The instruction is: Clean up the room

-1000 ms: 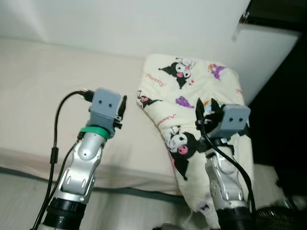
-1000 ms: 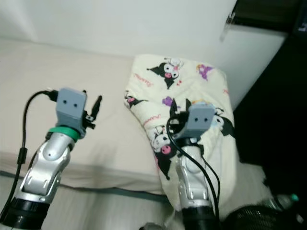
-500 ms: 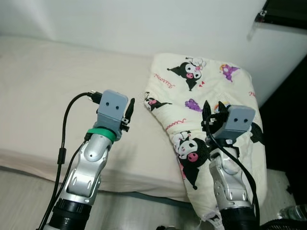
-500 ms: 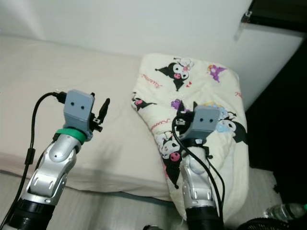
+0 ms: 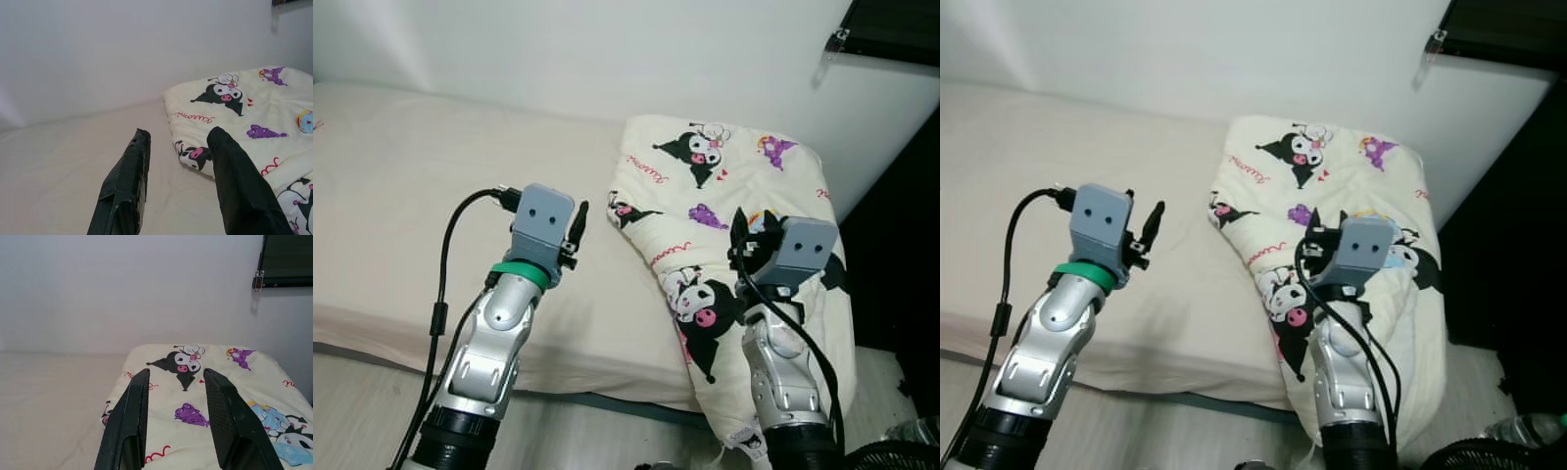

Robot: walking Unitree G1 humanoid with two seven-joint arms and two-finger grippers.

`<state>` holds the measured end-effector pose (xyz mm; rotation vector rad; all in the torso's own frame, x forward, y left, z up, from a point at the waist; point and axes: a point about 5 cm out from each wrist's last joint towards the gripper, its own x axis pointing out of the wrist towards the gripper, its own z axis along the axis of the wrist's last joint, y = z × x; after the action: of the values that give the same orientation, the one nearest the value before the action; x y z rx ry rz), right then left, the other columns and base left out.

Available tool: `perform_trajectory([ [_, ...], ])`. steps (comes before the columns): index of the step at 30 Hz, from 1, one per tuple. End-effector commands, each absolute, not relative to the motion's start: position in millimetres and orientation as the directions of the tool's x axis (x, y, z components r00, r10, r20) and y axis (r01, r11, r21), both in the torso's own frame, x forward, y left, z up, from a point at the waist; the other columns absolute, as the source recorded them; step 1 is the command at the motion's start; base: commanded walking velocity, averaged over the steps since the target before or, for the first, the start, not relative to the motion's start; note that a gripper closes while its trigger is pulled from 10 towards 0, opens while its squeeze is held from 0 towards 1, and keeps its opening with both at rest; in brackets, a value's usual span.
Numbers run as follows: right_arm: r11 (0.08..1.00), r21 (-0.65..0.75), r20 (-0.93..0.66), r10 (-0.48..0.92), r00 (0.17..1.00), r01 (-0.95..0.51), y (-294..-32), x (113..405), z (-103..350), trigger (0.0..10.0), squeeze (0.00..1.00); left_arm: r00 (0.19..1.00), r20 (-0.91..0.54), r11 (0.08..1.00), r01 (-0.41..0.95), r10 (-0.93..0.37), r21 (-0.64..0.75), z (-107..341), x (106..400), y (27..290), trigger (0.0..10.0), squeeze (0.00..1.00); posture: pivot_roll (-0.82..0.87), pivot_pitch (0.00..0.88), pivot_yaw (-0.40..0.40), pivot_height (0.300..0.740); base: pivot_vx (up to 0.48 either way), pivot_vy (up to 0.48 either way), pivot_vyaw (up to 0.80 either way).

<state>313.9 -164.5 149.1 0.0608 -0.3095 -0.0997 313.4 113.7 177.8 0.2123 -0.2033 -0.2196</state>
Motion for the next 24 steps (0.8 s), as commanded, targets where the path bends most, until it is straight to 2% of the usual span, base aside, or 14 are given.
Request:
perform_trajectory([
  [1,0.991,0.079,0.269,-0.127,0.955,0.11,-169.0,311.6,140.7,10.0,0.0,0.957,0.161,0.952,0.2,-0.24,0.23,174.7,311.0,113.1,10.0,0.0,-0.05,0.018,0.046,0.665,0.0,0.0,0.0],
  [15,0.989,0.084,0.268,-0.137,0.954,0.119,-170.0,310.5,140.0,10.0,0.0,0.957,0.158,0.951,0.202,-0.242,0.233,174.7,311.0,113.5,10.0,0.0,-0.05,0.024,0.054,0.605,0.0,0.0,0.0],
  [18,0.984,0.085,0.268,-0.174,0.948,0.156,-179.4,310.2,140.3,10.0,0.0,0.957,0.154,0.95,0.205,-0.245,0.235,174.5,310.4,113.6,10.0,0.0,-0.04,0.035,0.06,0.6,0.0,0.0,0.0],
  [24,0.959,0.1,0.245,-0.282,0.928,0.265,-218.7,313.7,140.5,10.0,0.0,0.958,0.141,0.947,0.212,-0.251,0.243,173.6,307.5,115.4,10.0,0.0,-0.03,0.062,0.075,0.6,0.0,0.0,0.0],
])
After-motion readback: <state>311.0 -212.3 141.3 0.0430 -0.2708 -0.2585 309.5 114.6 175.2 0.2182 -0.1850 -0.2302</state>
